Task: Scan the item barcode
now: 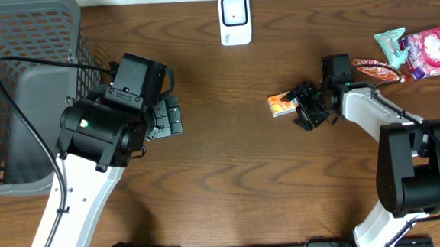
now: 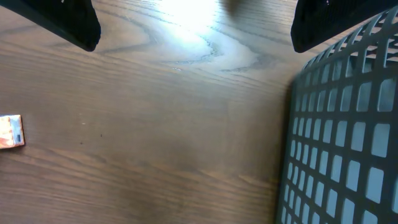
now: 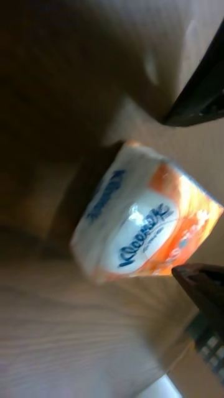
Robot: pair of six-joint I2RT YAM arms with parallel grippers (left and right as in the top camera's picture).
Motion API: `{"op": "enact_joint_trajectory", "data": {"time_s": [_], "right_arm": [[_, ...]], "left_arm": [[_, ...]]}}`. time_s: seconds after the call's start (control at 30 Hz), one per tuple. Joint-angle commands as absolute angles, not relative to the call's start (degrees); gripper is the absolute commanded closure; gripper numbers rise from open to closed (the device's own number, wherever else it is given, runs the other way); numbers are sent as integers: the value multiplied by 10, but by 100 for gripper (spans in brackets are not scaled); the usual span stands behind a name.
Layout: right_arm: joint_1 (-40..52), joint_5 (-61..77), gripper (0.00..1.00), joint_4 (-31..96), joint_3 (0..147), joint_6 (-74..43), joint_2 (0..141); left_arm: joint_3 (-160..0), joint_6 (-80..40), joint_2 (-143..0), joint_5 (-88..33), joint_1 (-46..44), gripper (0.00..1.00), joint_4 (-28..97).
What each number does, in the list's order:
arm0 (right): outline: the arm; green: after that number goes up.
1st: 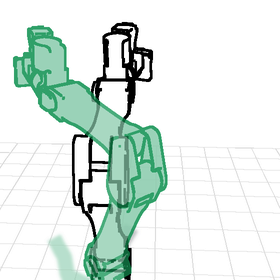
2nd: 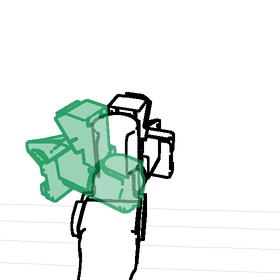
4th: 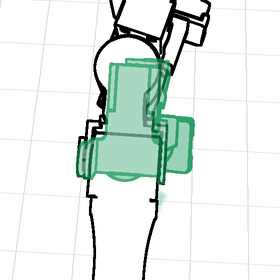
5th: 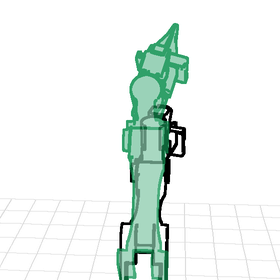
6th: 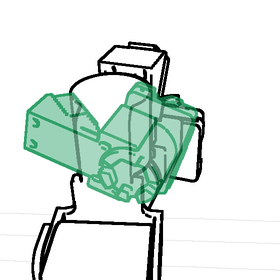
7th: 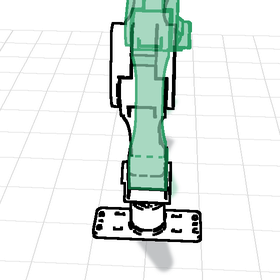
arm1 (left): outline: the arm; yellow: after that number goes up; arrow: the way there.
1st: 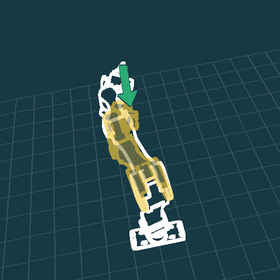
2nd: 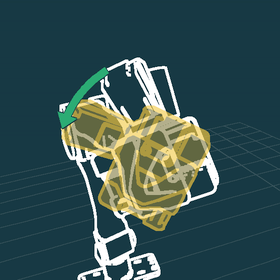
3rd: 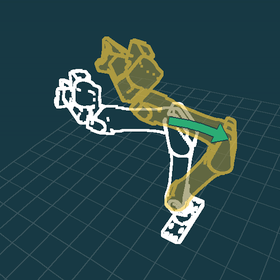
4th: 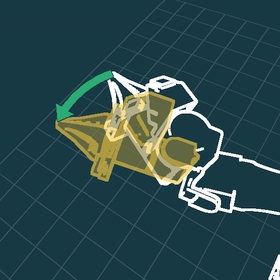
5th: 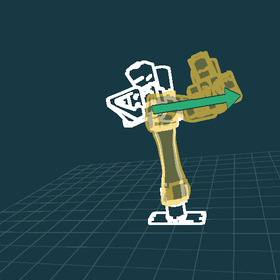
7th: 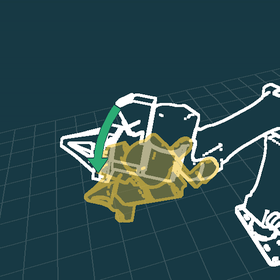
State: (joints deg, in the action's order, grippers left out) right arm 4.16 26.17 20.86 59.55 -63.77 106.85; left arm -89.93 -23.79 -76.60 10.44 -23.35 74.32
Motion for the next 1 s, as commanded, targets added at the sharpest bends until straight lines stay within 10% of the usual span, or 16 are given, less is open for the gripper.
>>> {"op": "enact_joint_trajectory", "data": {"time_s": [0.0, 0.27, 0.37, 0.43, 0.67, 0.97], "right_arm": [[51, 228, 42, 193, 570, -658, 1065], [79, 182, 48, 141, 528, -670, 1065], [86, 168, 65, 128, 520, -658, 1065], [87, 164, 99, 128, 519, -637, 1065], [56, 273, 99, 122, 545, -394, 1065], [32, 759, 99, 152, 633, -30, 1065]], "left_arm": [[-902, -239, -764, 105, -232, 2, 744], [-902, -239, -764, 105, -232, 2, 744], [-902, -239, -764, 105, -232, 2, 744], [-902, -239, -764, 105, -232, 2, 744], [-902, -239, -764, 105, -232, 2, 744], [-902, -239, -764, 105, -232, 2, 744]]}}
